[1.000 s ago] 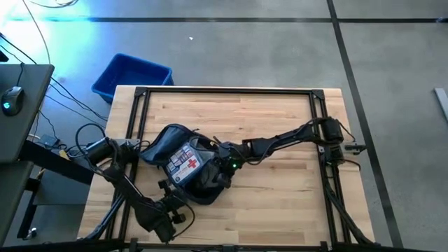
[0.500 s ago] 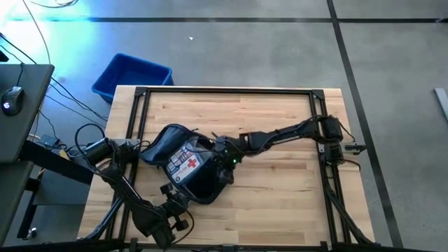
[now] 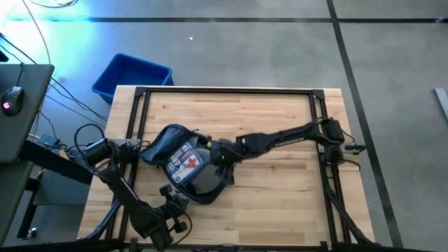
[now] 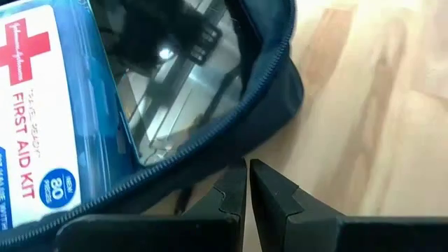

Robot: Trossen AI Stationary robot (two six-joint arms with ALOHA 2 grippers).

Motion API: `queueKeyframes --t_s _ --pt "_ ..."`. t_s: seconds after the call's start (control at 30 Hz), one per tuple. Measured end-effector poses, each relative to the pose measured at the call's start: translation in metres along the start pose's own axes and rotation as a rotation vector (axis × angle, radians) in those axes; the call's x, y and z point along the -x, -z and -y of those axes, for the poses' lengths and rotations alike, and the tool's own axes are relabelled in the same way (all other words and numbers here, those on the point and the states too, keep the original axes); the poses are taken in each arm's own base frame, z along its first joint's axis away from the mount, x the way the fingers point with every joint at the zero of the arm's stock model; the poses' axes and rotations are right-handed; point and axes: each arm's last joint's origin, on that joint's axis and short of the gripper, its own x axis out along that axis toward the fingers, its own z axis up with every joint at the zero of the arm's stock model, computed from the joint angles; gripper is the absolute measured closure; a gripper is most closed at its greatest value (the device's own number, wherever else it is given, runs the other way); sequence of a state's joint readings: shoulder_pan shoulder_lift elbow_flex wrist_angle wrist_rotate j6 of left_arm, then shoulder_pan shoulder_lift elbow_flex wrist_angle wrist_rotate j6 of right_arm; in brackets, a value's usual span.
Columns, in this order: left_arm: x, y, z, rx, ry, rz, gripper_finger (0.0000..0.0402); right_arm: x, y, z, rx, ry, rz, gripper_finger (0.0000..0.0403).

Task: Unpack backpack
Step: Put the blue tablet into the black backpack, then close the black backpack

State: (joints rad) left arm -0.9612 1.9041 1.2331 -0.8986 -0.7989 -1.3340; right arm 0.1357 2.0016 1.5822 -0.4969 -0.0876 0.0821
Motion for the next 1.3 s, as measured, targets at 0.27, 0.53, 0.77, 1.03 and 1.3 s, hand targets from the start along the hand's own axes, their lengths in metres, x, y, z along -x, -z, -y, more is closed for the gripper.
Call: queueKeyframes --t_s 0.27,0.53,0.77,1.03,1.3 --pt "0.004 0.002 0.001 -0.014 0.001 0.027 0.0402 -0.038 0.039 0.01 -0.126 0.018 0.082 0.0206" --pt "0.014 -0.015 0.008 -0.059 0.019 0.057 0.0402 -0.033 0.044 0.005 -0.09 0.082 0.093 0.0223" --pt "0.042 -0.035 0.001 -0.068 -0.058 0.019 0.0402 -0.017 0.035 -0.047 0.091 0.027 0.179 0.0237" --pt "0.045 -0.044 -0.019 -0.112 -0.193 -0.148 0.0402 -0.043 0.052 -0.064 0.321 0.016 0.115 0.0243" --pt "0.044 -0.045 -0.019 -0.105 -0.186 -0.179 0.0402 -0.045 0.051 -0.063 0.483 0.056 0.112 0.0267"
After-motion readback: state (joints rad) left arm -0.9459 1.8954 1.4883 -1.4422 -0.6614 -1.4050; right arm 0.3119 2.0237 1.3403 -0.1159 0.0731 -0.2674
